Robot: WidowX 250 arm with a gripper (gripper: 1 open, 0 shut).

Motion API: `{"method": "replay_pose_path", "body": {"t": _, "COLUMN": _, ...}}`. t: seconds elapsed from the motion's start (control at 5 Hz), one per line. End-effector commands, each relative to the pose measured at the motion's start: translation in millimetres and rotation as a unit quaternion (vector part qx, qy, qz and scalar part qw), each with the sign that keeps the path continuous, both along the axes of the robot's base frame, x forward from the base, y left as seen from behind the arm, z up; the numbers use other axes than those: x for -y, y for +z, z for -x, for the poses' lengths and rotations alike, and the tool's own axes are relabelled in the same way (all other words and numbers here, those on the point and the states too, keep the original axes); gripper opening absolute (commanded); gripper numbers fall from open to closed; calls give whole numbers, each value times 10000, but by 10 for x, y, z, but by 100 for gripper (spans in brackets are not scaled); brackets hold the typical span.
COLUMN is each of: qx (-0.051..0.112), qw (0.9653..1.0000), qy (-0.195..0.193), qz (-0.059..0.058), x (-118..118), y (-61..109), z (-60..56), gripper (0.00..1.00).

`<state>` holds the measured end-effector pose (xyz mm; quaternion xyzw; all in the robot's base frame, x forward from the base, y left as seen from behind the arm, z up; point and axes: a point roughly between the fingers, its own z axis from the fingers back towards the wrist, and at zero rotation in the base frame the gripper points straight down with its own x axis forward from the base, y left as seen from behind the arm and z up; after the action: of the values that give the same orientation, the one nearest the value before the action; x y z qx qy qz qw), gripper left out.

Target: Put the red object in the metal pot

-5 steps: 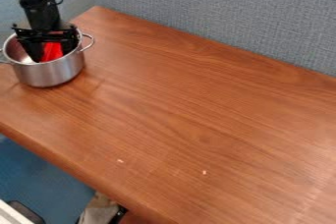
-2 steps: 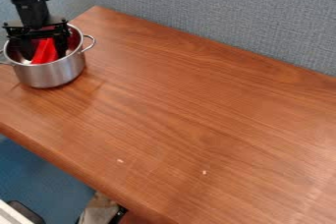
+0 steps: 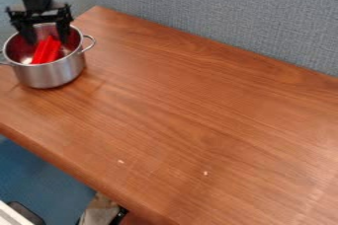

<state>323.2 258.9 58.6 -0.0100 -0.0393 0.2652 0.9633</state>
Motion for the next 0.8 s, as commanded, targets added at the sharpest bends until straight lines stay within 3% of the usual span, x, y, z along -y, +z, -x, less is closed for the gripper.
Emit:
{"method": "replay_pose_path", "body": {"t": 0.0, "qx": 120, "qw": 9995, "qy": -145, "qz": -260, "x": 18, "y": 223, "z": -163, "gripper": 100}}
{"method": "replay_pose_path", "body": {"t": 0.4, "qx": 43, "qw": 9984, "qy": -511, "qz": -232, "x": -106, "y": -98, "z": -103, "gripper": 100}}
{"method": "replay_pose_path", "body": {"t": 0.6, "qx": -2, "qw": 9980, "qy": -611, "qz": -141, "x": -129, "y": -322, "z": -191, "gripper": 0}}
